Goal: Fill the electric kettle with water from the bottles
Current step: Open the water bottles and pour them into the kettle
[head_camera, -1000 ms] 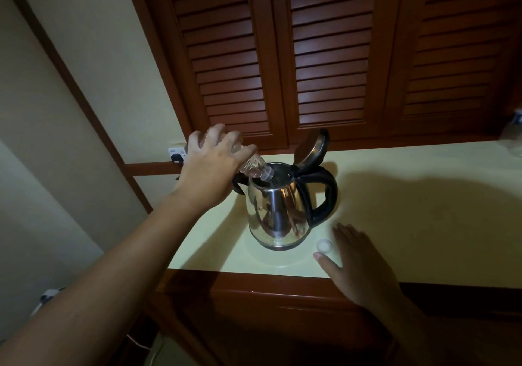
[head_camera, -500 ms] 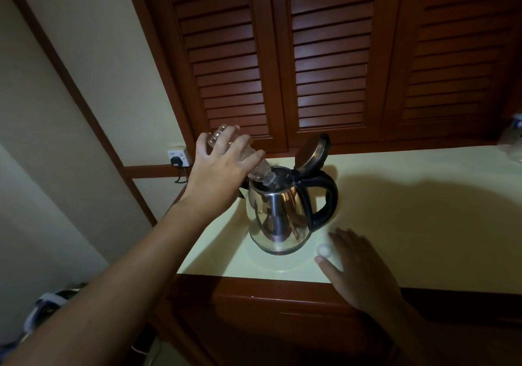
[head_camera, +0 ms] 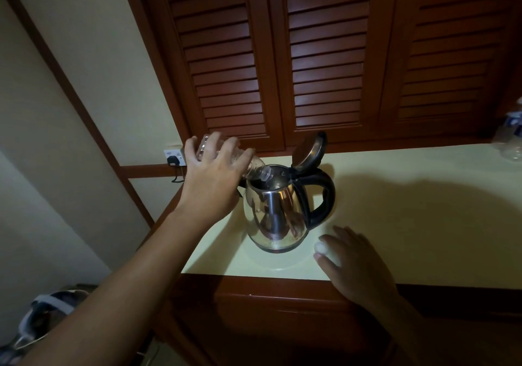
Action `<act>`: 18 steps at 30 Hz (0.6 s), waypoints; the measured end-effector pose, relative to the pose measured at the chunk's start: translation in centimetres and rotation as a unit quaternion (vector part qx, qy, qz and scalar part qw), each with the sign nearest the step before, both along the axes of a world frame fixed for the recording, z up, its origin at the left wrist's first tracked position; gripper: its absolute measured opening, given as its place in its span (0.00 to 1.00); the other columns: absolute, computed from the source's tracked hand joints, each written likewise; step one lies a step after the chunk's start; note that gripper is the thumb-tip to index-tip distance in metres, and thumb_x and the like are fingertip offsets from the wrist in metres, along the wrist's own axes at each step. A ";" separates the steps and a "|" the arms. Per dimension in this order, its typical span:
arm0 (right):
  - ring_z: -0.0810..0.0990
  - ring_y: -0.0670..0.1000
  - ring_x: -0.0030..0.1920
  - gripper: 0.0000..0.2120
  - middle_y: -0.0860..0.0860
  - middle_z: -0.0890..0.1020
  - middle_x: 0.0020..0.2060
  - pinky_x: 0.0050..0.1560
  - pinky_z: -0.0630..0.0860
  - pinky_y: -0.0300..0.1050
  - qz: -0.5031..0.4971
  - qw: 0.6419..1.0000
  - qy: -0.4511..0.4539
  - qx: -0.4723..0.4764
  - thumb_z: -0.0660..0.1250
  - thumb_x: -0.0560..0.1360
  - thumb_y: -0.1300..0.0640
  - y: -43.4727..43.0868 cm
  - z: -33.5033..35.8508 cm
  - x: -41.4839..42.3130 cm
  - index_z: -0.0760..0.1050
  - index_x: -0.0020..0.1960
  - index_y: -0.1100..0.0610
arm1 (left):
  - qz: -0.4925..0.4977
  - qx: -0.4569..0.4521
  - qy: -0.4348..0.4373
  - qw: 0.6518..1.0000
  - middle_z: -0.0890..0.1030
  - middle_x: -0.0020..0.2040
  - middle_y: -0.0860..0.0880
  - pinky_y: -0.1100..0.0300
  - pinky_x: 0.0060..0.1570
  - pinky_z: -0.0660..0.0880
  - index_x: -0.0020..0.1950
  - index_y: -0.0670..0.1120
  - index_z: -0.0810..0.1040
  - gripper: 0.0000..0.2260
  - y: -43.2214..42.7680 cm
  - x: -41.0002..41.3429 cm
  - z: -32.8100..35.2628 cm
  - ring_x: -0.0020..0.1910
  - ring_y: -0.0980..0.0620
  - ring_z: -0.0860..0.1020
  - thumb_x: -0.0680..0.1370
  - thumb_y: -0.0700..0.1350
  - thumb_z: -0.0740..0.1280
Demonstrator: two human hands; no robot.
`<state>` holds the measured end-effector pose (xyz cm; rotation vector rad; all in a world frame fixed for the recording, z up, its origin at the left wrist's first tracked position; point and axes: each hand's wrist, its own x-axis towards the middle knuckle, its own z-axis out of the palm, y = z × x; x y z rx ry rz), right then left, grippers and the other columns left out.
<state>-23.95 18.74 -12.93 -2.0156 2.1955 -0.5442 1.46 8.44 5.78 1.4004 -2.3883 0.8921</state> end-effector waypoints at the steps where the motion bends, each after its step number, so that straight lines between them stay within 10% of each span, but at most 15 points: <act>1: 0.71 0.51 0.68 0.19 0.45 0.75 0.67 0.70 0.68 0.55 0.001 1.000 -0.002 0.001 0.51 0.79 0.35 0.0 0.0 0.0 0.72 0.61 0.40 | 0.009 0.006 0.014 1.000 0.72 0.76 0.42 0.25 0.71 0.61 0.80 0.53 0.68 0.39 0.1 0.1 0.0 0.77 0.35 0.64 0.70 0.46 0.78; 9: 0.75 0.46 0.59 0.13 0.45 0.80 0.61 0.63 0.67 0.44 -0.005 0.990 -0.131 -0.057 0.64 0.81 0.47 1.0 1.7 0.5 0.77 0.64 0.47 | 0.007 0.178 0.365 0.914 0.78 0.62 0.58 0.36 0.71 0.67 0.75 0.57 0.70 0.21 2.1 1.4 -1.7 0.71 0.46 0.71 0.83 0.59 0.65; 12: 0.74 0.45 0.59 0.18 0.46 0.79 0.61 0.59 0.65 0.40 0.008 0.980 -0.184 -0.080 0.66 0.81 0.51 1.8 3.3 0.9 0.75 0.70 0.51 | -0.072 0.230 0.485 0.840 0.76 0.52 0.66 0.60 0.52 0.77 0.68 0.59 0.74 0.17 5.0 1.6 -3.2 0.57 0.59 0.78 0.81 0.62 0.65; 18: 0.74 0.38 0.55 0.15 0.35 0.75 0.53 0.54 0.65 0.28 0.108 0.973 -0.191 -0.075 0.72 0.76 0.47 2.9 7.2 0.8 0.77 0.62 0.45 | -0.174 0.335 0.433 0.819 0.83 0.57 0.63 0.68 0.48 0.78 0.68 0.59 0.81 0.21 8.7 1.5 -8.7 0.54 0.60 0.82 0.76 0.61 0.72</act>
